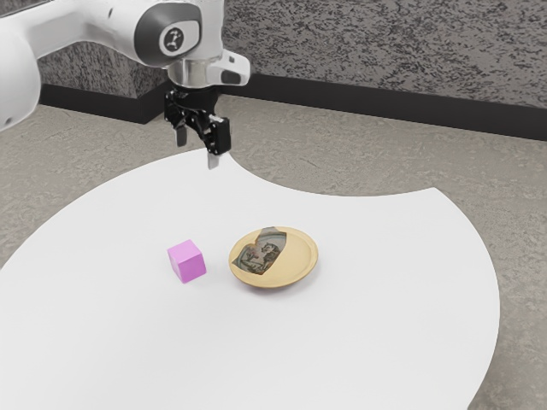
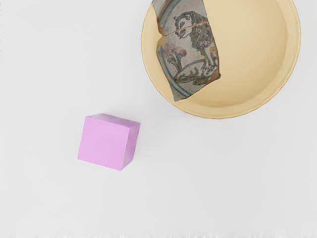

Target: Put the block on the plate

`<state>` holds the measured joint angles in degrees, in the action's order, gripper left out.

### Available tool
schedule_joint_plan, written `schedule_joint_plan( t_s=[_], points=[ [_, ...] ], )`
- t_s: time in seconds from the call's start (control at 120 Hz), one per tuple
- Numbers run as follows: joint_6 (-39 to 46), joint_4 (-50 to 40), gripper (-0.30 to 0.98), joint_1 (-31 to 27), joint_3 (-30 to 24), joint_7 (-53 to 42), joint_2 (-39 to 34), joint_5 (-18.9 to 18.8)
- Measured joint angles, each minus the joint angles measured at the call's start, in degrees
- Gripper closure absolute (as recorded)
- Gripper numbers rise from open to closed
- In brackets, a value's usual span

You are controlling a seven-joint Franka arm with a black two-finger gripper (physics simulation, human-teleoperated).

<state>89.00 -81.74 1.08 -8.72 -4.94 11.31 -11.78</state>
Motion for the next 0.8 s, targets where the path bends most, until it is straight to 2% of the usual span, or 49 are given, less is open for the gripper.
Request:
schedule_joint_plan(
  t_s=[0.133,0.367,0.6,0.8],
  points=[
    [0.37,-2.27,0.00,-1.68,0.25,-1.33,0.85,-0.68],
    [1.93,-6.28,0.00,-7.44,0.44,-3.11,8.32,-0.51],
    [7.77,-6.19,0.00,-10.80,0.33,-4.78,17.44,1.11],
    [13.92,-7.92,0.00,-12.83,0.28,-6.39,20.86,3.40]
  ],
)
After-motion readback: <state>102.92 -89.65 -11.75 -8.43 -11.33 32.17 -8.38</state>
